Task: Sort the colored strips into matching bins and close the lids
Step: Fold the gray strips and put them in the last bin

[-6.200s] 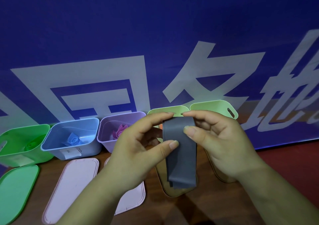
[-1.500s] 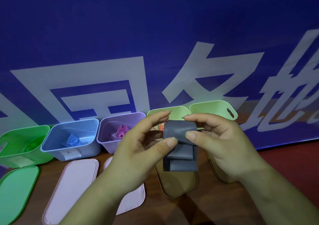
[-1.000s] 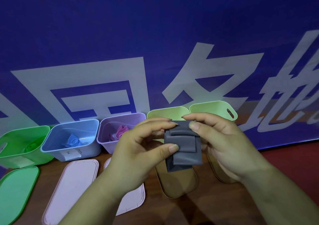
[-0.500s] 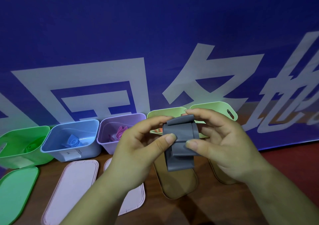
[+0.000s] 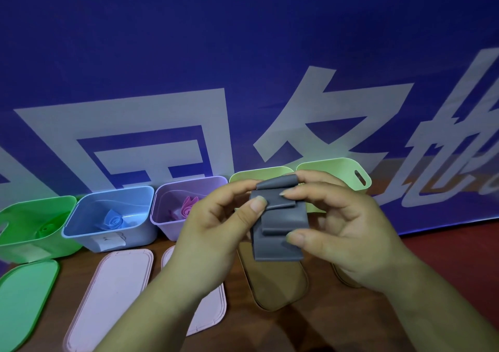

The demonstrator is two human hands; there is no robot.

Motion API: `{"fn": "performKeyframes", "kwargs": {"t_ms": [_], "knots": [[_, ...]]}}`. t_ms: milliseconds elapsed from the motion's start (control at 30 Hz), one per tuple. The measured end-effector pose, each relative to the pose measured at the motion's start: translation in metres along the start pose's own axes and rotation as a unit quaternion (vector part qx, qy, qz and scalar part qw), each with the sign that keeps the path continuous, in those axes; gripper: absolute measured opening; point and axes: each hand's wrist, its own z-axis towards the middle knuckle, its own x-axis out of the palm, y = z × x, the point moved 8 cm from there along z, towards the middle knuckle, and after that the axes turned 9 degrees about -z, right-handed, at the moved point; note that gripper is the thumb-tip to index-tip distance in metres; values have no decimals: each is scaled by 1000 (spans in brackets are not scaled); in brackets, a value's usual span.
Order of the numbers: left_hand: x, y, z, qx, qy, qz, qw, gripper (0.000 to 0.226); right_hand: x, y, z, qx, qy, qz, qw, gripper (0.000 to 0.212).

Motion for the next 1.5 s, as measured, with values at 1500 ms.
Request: {"fn": "performKeyframes", "kwargs": {"t_ms": [1500], "knots": [[-11, 7, -8, -22, -32, -35, 999, 30, 3, -16, 0, 79, -50, -10, 996, 57]]}}
